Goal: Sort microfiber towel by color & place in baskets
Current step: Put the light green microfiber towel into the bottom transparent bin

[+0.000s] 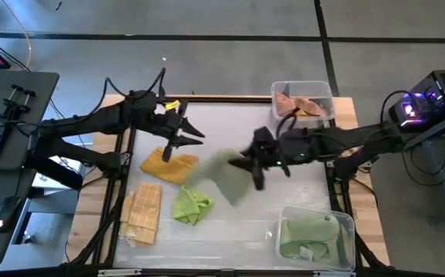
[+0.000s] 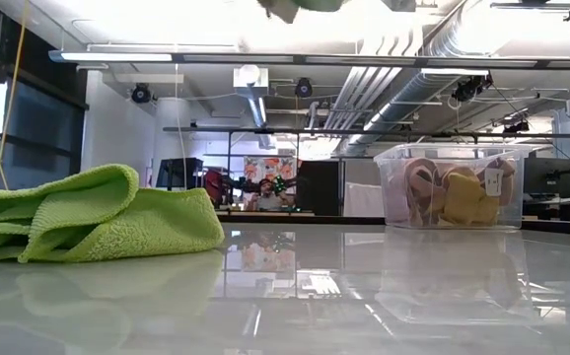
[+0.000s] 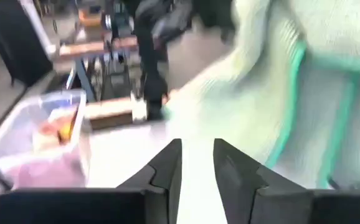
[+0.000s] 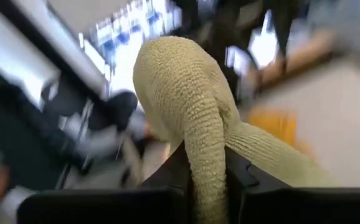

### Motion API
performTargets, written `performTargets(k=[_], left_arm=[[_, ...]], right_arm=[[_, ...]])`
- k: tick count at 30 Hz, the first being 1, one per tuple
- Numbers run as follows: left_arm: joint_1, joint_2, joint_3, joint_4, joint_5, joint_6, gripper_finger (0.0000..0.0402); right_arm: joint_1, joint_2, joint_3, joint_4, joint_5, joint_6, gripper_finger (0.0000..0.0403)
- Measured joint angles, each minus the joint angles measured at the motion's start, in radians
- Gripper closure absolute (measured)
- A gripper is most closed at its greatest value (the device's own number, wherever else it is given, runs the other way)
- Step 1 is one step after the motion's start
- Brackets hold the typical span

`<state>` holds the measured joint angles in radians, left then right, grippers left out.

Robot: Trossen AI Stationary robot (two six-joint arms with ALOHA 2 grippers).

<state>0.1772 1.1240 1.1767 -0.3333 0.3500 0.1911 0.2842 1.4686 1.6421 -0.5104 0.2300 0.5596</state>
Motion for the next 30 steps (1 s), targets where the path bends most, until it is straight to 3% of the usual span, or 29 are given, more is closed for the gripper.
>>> performTargets(k=[6,11,20,26,30], left_arm=[[0.015,-0.029,0.0,-0.158,-0.096,0.005,0.0315],[0.015,-0.027,0.0,-0.193,-0.119,-0.015,0.0317],[0.014,-0.023,-0.001,-0.185,-0.13,0.02,0.0317],[0.014,-0.023,-0.001,-0.184,-0.13,0.021,0.0317],[0.014,-0.023,-0.001,-0.185,-0.141,0.02,0.0317]], right_arm=[[0.169,0.021,0.289,-0.601,-0.109,0.46,0.0392],[0.311,0.024,0.32,-0.751,-0.169,0.747,0.0378],[0.479,0.022,0.144,-0.948,-0.204,0.925,0.0389],[0.52,0.022,-0.071,-0.913,-0.239,0.902,0.0382],[0.539,0.022,-0.211,-0.783,-0.277,0.808,0.0381]])
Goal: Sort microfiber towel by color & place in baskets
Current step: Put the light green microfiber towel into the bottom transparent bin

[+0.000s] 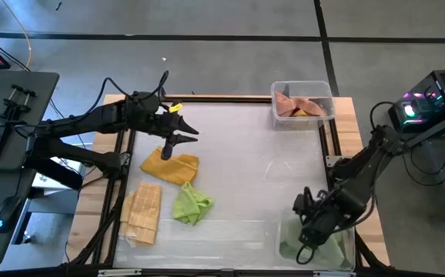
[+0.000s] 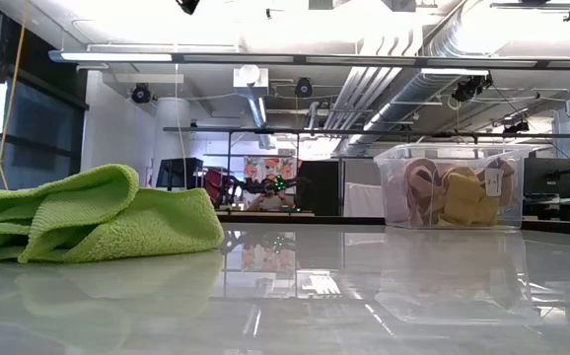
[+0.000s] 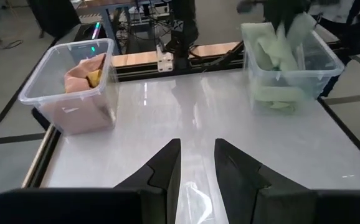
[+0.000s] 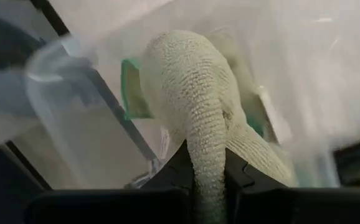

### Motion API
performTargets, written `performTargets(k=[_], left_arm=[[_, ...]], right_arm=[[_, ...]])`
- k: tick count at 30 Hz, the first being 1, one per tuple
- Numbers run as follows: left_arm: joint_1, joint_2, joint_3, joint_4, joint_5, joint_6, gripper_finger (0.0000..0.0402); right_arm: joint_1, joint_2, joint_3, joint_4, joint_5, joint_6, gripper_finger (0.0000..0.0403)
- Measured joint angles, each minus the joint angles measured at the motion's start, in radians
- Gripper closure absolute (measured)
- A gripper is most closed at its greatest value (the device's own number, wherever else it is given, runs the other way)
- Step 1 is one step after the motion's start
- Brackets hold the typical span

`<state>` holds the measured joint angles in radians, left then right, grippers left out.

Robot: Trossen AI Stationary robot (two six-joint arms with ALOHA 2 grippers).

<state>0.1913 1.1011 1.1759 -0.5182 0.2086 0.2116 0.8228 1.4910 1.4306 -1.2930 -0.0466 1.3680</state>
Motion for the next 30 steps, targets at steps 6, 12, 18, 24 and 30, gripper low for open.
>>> performTargets(k=[6,12,18,24,30], left_arm=[[0.0,0.0,0.0,0.0,-0.013,0.0,0.0317],[0.0,0.0,0.0,0.0,-0.013,0.0,0.0317],[0.0,0.0,0.0,0.006,-0.014,-0.011,0.0317],[0.0,0.0,0.0,0.036,-0.015,-0.027,0.0317],[0.0,0.0,0.0,0.062,-0.015,-0.052,0.0317]], right_arm=[[0.008,0.0,-0.221,0.253,-0.071,-0.05,0.0369],[-0.007,0.001,-0.329,0.371,-0.161,-0.044,0.0288],[-0.068,-0.042,-0.265,0.359,-0.237,0.035,0.0249],[-0.044,-0.094,-0.118,0.316,-0.173,0.174,0.0275],[0.06,-0.09,-0.123,0.291,-0.17,0.328,0.033]])
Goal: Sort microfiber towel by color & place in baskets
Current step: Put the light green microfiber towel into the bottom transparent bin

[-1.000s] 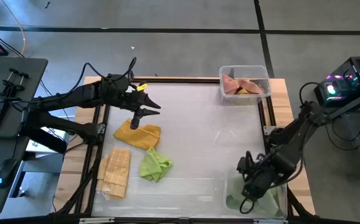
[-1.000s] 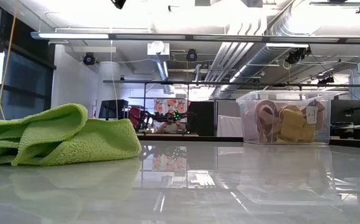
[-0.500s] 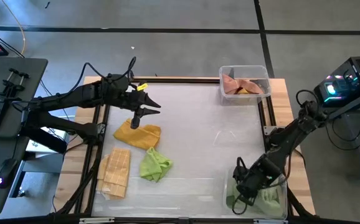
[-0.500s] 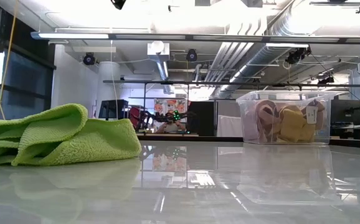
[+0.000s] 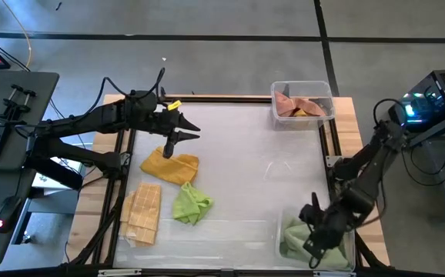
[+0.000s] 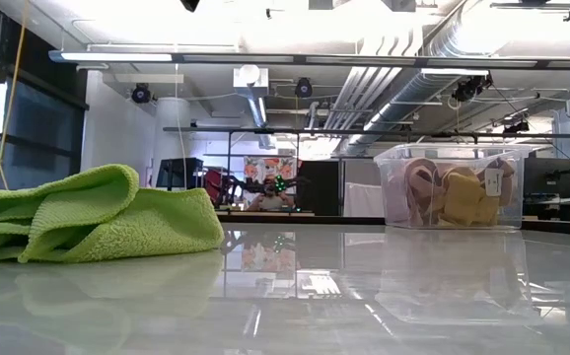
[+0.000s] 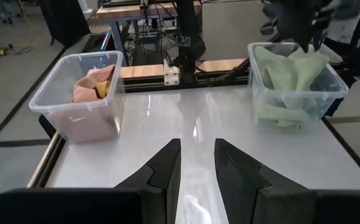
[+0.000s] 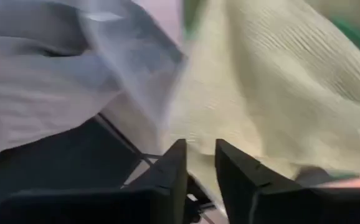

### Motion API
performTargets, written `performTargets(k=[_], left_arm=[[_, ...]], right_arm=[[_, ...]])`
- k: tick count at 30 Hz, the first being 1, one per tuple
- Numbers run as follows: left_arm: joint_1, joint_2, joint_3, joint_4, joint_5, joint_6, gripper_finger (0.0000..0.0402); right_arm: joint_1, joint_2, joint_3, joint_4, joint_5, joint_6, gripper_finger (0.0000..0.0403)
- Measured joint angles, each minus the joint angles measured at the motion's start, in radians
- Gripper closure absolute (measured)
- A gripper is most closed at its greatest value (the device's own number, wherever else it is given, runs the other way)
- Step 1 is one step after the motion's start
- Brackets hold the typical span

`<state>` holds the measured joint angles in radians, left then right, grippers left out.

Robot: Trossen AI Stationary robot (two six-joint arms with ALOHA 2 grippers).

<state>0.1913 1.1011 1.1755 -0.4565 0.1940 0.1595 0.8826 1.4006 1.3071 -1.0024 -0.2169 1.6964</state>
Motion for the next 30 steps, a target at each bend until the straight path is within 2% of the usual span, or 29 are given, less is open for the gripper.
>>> performTargets(k=[7,11,16,19,24,27,30], left_arm=[[0.0,0.0,0.0,-0.001,0.0,-0.025,0.0317],[0.0,0.0,0.0,-0.001,0.0,-0.025,0.0317],[0.0,0.0,0.0,-0.002,0.001,-0.025,0.0317],[0.0,0.0,0.0,-0.001,0.001,-0.025,0.0317],[0.0,0.0,0.0,0.004,0.001,-0.026,0.0317],[0.0,0.0,0.0,0.008,0.001,-0.026,0.0317],[0.0,0.0,0.0,0.009,0.001,-0.026,0.0317]], right_arm=[[0.035,0.001,-0.182,0.04,0.012,0.172,0.0398],[0.023,0.001,-0.289,0.091,0.056,0.212,0.0397],[0.021,-0.001,-0.367,0.099,0.059,0.223,0.0401],[0.021,0.001,-0.334,0.068,0.069,0.191,0.0401],[0.029,0.0,-0.171,-0.061,0.084,0.127,0.0402],[0.043,-0.002,-0.075,-0.096,0.145,0.101,0.0402],[0.06,-0.002,-0.03,-0.024,0.24,0.0,0.0402]])
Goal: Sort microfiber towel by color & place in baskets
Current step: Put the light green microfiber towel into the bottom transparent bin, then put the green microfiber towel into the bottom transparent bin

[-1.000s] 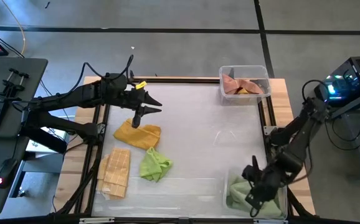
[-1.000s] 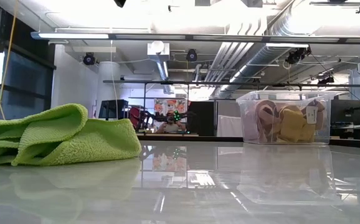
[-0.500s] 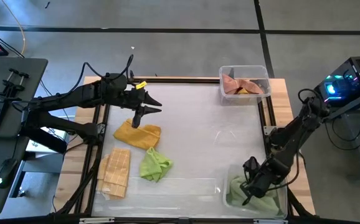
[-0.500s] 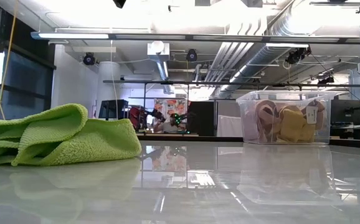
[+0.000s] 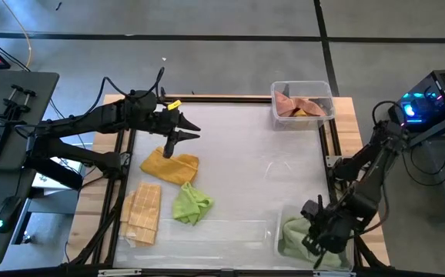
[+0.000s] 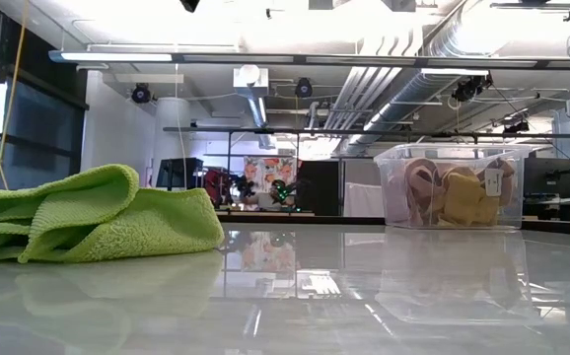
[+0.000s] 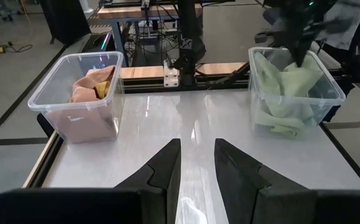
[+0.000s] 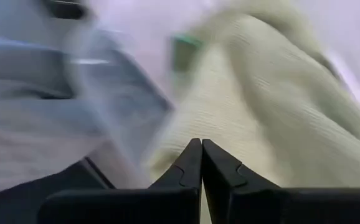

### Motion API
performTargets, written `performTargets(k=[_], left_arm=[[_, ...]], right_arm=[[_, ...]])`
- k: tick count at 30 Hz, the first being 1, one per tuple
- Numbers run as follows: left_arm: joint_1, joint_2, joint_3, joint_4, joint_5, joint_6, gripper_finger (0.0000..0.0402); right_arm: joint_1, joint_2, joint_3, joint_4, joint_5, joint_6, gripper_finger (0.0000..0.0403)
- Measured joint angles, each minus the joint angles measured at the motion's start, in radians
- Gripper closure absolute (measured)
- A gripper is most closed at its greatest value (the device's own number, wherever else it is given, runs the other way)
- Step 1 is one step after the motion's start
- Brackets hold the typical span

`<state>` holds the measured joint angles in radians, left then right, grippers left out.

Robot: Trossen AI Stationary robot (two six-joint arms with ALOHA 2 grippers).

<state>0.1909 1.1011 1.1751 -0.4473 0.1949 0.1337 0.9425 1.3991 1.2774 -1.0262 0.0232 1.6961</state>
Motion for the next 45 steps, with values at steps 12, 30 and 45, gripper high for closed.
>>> performTargets(k=[12,30,45], left_arm=[[0.0,0.0,0.0,0.005,0.0,0.033,0.0317],[-0.049,-0.001,0.0,-0.003,0.0,0.072,0.0317],[-0.307,0.014,0.0,-0.384,-0.182,-0.132,0.0317]], right_arm=[[0.004,0.065,-0.22,0.16,-0.077,0.059,0.0402],[0.008,0.085,0.189,-0.175,0.136,0.076,0.0402],[-0.326,0.085,0.071,0.03,0.919,-0.311,0.0298]])
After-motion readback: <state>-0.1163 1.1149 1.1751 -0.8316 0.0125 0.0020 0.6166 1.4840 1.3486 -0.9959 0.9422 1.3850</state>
